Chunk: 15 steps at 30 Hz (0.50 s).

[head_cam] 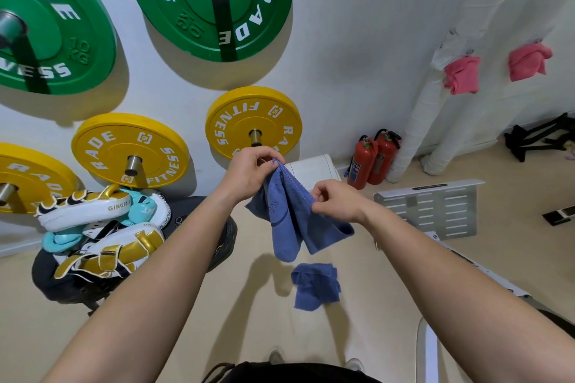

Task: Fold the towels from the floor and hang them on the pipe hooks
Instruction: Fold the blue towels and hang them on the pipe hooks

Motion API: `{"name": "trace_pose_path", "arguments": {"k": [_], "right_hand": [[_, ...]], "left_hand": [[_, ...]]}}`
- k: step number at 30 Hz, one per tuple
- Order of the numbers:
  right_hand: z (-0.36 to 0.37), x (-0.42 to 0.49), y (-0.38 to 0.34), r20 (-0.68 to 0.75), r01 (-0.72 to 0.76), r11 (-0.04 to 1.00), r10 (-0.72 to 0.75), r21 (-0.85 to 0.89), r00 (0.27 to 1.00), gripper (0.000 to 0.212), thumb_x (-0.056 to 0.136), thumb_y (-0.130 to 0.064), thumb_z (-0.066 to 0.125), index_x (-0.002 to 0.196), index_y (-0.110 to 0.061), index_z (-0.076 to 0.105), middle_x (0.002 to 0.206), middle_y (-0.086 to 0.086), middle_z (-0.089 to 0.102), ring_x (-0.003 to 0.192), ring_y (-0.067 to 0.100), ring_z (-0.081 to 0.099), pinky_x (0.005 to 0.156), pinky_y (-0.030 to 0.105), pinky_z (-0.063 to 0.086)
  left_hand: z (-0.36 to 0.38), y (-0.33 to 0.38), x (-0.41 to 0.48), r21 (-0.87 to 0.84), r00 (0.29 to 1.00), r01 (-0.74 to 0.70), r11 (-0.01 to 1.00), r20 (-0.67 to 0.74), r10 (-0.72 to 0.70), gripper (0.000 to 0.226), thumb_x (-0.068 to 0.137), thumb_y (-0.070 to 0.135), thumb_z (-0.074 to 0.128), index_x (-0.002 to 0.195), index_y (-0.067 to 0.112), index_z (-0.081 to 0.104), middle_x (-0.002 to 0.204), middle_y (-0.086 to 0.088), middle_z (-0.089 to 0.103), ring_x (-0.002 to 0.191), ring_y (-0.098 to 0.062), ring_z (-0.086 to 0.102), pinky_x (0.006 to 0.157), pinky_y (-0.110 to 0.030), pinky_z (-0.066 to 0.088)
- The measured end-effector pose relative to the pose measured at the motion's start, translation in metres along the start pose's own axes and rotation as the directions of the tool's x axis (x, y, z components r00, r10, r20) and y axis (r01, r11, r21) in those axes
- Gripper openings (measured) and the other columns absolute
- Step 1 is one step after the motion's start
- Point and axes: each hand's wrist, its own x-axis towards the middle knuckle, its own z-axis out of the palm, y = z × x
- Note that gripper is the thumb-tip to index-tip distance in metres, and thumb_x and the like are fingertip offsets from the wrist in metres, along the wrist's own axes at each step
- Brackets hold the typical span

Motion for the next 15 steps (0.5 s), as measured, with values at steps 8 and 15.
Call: {"name": "trace_pose_path", "arguments": {"k": [8,15], "right_hand": [[-0.009,0.001,0.014,-0.014,-0.047,0.995,0.046,-0.086,0.999,0.009,0.081,-0.015,0.062,0.084,-0.023,0.059,0.077,-0.005,0.063,0.069,0.014,0.056,0.06,0.027,0.044],[-0.008,-0.01,0.047,-0.024,-0.164,0.979,0.162,-0.117,0.986,0.01,0.081,-0.006,0.06,0.083,-0.016,0.058,0.08,0.005,0.067,0.073,0.023,0.066,0.067,0.038,0.055]], "left_hand": [[-0.001,-0.016,0.009,0.058,0.984,0.064,0.996,-0.168,-0.054,0.021,0.097,0.013,0.058,0.09,0.026,0.073,0.092,0.014,0.067,0.085,-0.003,0.058,0.072,-0.016,0.043],[-0.019,-0.031,0.023,0.043,0.928,0.107,0.993,-0.363,-0.084,0.019,0.097,0.012,0.058,0.091,0.024,0.072,0.093,0.007,0.067,0.085,-0.012,0.06,0.074,-0.024,0.047]]}}
